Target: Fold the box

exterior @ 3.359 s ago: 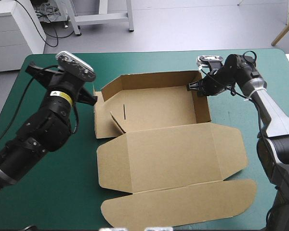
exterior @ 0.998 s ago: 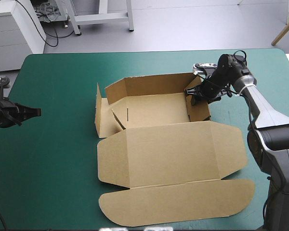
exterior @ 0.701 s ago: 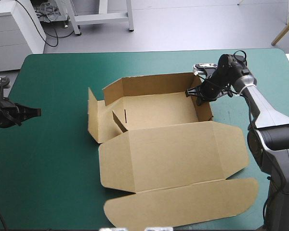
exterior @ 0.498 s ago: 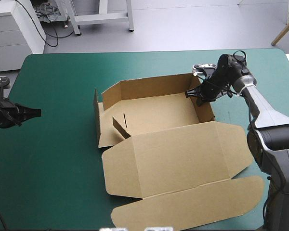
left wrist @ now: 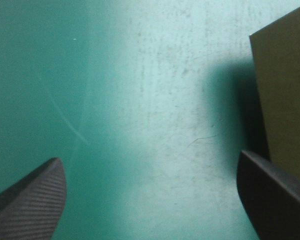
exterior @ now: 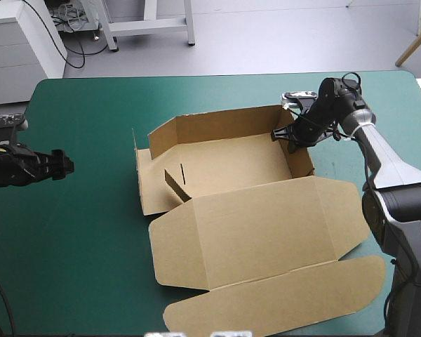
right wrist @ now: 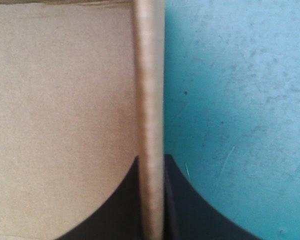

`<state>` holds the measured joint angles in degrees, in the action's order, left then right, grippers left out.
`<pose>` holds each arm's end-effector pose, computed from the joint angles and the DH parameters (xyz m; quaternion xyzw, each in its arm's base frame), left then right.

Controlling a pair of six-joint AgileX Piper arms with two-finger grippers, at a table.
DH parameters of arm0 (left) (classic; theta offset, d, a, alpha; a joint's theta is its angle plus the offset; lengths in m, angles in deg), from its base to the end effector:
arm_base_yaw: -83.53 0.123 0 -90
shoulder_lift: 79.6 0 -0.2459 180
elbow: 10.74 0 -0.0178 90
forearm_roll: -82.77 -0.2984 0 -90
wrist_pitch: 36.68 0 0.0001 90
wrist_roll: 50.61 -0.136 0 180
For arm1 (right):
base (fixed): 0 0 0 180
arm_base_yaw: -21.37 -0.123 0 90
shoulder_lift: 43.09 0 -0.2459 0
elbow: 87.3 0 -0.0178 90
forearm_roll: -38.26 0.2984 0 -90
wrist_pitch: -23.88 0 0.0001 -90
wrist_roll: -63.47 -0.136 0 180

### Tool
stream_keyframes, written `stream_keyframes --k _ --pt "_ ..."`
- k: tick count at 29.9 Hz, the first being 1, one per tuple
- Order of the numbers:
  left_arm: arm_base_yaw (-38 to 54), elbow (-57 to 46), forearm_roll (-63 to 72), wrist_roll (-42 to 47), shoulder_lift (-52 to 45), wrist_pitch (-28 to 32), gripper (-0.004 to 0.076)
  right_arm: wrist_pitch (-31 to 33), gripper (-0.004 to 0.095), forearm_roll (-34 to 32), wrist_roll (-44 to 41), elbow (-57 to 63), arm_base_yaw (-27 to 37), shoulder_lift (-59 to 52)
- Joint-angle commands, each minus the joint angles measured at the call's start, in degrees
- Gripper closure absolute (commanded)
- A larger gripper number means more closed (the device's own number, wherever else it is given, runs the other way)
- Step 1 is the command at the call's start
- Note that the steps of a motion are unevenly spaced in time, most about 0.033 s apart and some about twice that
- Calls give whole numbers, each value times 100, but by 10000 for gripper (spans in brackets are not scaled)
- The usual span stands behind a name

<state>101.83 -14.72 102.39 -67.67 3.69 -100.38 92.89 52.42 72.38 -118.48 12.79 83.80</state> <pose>0.3300 0.0660 0.2873 -0.0451 0.9535 -0.0839 0.2860 0.4724 0.1027 0.1803 -0.1214 0.9765 0.1195 0.1323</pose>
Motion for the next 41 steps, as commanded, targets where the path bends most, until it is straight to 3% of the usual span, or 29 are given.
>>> stream_keyframes --k 1,11,20,29,41 --pt "-7 182 803 40 38 209 63 -2 927 319 0 -152 35 -693" --pt "-7 182 1286 -200 493 544 63 8 927 685 0 -152 35 -1381" --pt "-7 182 2767 -1104 629 312 63 -12 927 1787 80 -152 12 -1523" --pt "-7 182 3888 -1636 618 -234 63 -564 926 1739 96 -152 -382 -1284" --pt "-7 182 4175 -1774 606 -861 63 -1390 926 1649 -153 -152 -1124 -697"
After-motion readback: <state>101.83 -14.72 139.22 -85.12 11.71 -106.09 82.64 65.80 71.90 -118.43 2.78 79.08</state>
